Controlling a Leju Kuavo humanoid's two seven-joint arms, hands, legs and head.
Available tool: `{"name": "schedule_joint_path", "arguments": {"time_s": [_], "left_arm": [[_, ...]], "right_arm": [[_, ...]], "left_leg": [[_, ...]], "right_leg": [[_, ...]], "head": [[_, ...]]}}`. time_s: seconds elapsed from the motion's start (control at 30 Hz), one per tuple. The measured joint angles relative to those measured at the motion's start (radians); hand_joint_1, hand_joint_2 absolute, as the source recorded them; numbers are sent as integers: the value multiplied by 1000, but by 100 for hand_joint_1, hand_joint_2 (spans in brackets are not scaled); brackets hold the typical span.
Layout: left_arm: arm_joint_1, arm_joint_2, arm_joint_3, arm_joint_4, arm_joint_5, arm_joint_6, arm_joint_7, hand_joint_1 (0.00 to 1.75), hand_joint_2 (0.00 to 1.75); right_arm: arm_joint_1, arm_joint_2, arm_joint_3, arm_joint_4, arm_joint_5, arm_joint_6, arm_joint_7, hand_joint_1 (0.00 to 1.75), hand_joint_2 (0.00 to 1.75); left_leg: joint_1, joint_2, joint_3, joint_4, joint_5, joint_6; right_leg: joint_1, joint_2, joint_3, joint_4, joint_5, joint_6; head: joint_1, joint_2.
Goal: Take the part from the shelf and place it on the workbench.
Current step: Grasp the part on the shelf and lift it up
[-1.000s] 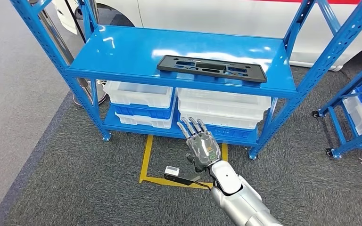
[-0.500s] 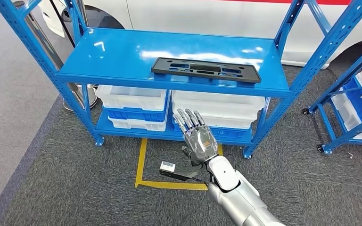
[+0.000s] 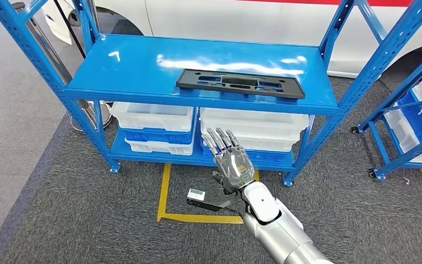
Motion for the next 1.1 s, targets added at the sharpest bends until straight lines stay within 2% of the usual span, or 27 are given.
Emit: {"name": "schedule_joint_path", "arguments": {"time_s": [0.07,0.1,0.17,0.2,0.23,0.27,0.33,0.37,0.43,0.5,0.57,0.6,0.67,0.7,0.73,0.77,0.8,0.83,0.87,0.9,0.93,0.97,1.03,1.1], "left_arm": [[0,0,0,0,0,-1,0,0,0],[0,0,0,0,0,-1,1,0,0],[0,1,0,0,0,-1,1,0,0],[2,1,0,0,0,-1,1,0,0],[4,1,0,0,0,-1,1,0,0],[6,2,0,0,0,-1,1,0,0],[8,2,0,0,0,-1,1,0,0],[8,3,0,0,-1,-1,1,0,0],[7,2,0,0,-3,-2,0,0,0],[6,3,0,0,-5,-2,0,0,0],[7,3,0,0,-7,-2,0,0,0],[7,3,1,0,-8,-2,0,0,0],[6,3,1,0,-11,-2,0,0,0],[6,3,1,0,-12,-2,0,0,0],[7,3,1,0,-13,-2,0,0,0],[7,3,1,0,-13,-2,0,0,0],[7,3,1,0,-13,-2,0,0,0],[8,2,1,0,-13,-2,0,0,0],[7,0,1,0,-13,-2,0,0,0],[6,-2,1,0,-13,-2,0,0,0],[5,-4,1,0,-13,-2,0,0,0],[4,-5,1,0,-13,-2,0,0,0],[3,-6,1,0,-14,-2,0,0,0],[3,-6,1,0,-14,-2,0,0,0]], "right_arm": [[-3,-1,0,-1,-1,8,12,0,175],[-5,0,0,-1,1,12,23,0,175],[-8,-1,0,1,9,21,51,0,175],[-8,-2,-1,3,15,24,65,0,175],[-7,-4,-1,5,19,26,75,0,175],[-7,-5,-2,6,22,27,83,0,175],[-8,-7,-5,7,25,27,92,0,175],[-8,-8,-8,7,26,27,96,0,175],[-8,-10,-14,7,29,26,103,0,175],[-7,-12,-24,6,35,27,109,0,175],[-7,-14,-38,4,40,28,120,0,175],[-7,-14,-45,3,41,29,127,0,175],[-6,-15,-62,2,44,33,139,0,175],[-3,-16,-70,2,45,36,144,0,175],[-1,-17,-76,2,46,37,146,0,175],[1,-18,-81,1,47,38,147,0,175],[1,-19,-85,1,48,38,148,0,175],[1,-19,-89,0,49,38,148,0,175],[0,-19,-93,-1,49,38,148,0,175],[0,-19,-97,-2,50,38,148,0,175],[-1,-20,-100,-4,50,38,148,0,175],[-1,-21,-102,-4,50,38,148,0,175],[-1,-22,-104,-9,51,38,149,0,175],[-2,-22,-106,-12,51,38,149,0,175]], "left_leg": [[-2,-1,-7,28,-21,-9],[0,-3,-28,72,-44,-14],[6,-4,-95,197,-97,-24],[10,-4,-126,246,-108,-28],[13,-4,-141,262,-100,-33],[17,-3,-136,239,-72,-37],[23,-4,-85,119,0,-44],[23,-6,-60,64,21,-43],[21,-9,-42,23,24,-32],[19,-10,-42,21,24,-15],[19,-9,-39,17,24,-1],[19,-9,-37,15,23,5],[16,-9,-35,15,20,12],[14,-9,-34,15,18,15],[11,-9,-32,16,16,16],[7,-10,-28,16,14,18],[3,-10,-22,15,10,19],[1,-10,-17,15,7,19],[-2,-10,-13,14,4,18],[-1,-10,-11,13,2,15],[1,-9,-10,10,1,11],[3,-8,-8,6,0,5],[2,-6,2,0,-4,-5],[-1,-7,-9,41,-30,-13]], "right_leg": [[-11,1,17,-20,5,-1],[-17,1,25,-27,7,-1],[-19,1,29,-28,4,-3],[-20,1,29,-26,2,-2],[-21,3,30,-24,-1,0],[-24,5,31,-20,-6,3],[-29,9,34,-7,-18,14],[-28,11,32,3,-25,22],[-24,12,27,13,-33,34],[-25,13,26,14,-35,44],[-29,10,15,41,-54,52],[-29,8,-5,81,-75,56],[-28,6,-73,210,-130,59],[-28,6,-107,267,-145,59],[-27,6,-129,296,-143,56],[-25,6,-129,284,-120,50],[-21,6,-111,233,-81,41],[-16,6,-81,161,-42,28],[-9,5,-50,96,-14,13],[-3,3,-29,48,1,1],[3,2,-18,23,2,-9],[6,2,-14,15,-1,-13],[3,2,4,-9,3,-13],[-9,1,32,-38,9,-10]], "head": [[-1,0],[-2,0],[-3,0],[-3,0],[-3,0],[-3,0],[-3,0],[-4,0],[-4,0],[-3,0],[-3,0],[-3,0],[-3,0],[-3,0],[-3,0],[-3,0],[-3,0],[-3,0],[-5,0],[-6,0],[-8,0],[-9,0],[-8,0],[-10,0]]}}
